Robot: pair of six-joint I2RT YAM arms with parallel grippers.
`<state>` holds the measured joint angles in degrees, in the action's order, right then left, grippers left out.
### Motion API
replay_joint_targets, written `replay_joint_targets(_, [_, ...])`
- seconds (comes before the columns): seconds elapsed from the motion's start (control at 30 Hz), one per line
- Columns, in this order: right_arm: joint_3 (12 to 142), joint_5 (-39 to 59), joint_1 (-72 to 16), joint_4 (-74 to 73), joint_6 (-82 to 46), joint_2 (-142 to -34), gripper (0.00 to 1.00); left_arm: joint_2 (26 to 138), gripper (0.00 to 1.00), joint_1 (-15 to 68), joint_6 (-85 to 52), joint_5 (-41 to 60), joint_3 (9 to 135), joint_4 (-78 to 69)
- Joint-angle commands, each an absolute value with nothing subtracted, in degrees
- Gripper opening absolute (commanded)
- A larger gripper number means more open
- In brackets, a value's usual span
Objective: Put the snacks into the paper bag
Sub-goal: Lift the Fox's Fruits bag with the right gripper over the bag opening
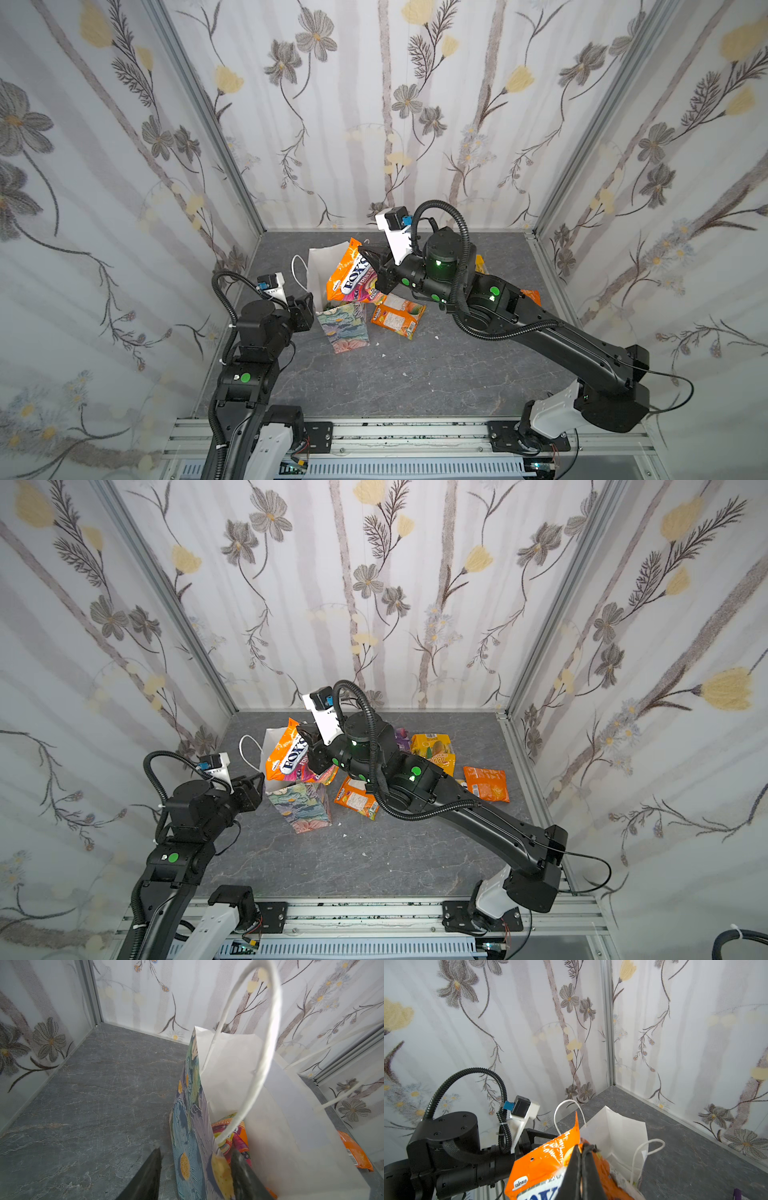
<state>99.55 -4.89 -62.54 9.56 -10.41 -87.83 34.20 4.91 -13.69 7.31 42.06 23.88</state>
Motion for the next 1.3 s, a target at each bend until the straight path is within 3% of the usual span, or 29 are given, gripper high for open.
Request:
replay_joint_targets(0.0, [103.02,-4.31,-63.27,3.67,-10.28,-90.6,0.0,34.19,0.53,4.92,-13.61,7.03,41.93,22.85])
replay_joint_targets(0.8, [126.2,-13.37,-62.81,1.29,-5.13,-114.67,0.0,33.84,0.53,4.92,-13.62,6.02,42.01,23.2])
replay_joint_targets(1.27, [127.35,-13.4,-58.81,4.73,-4.23,-117.21,0.0,34.28,0.56,4.92,-14.24,4.61,42.01,23.53])
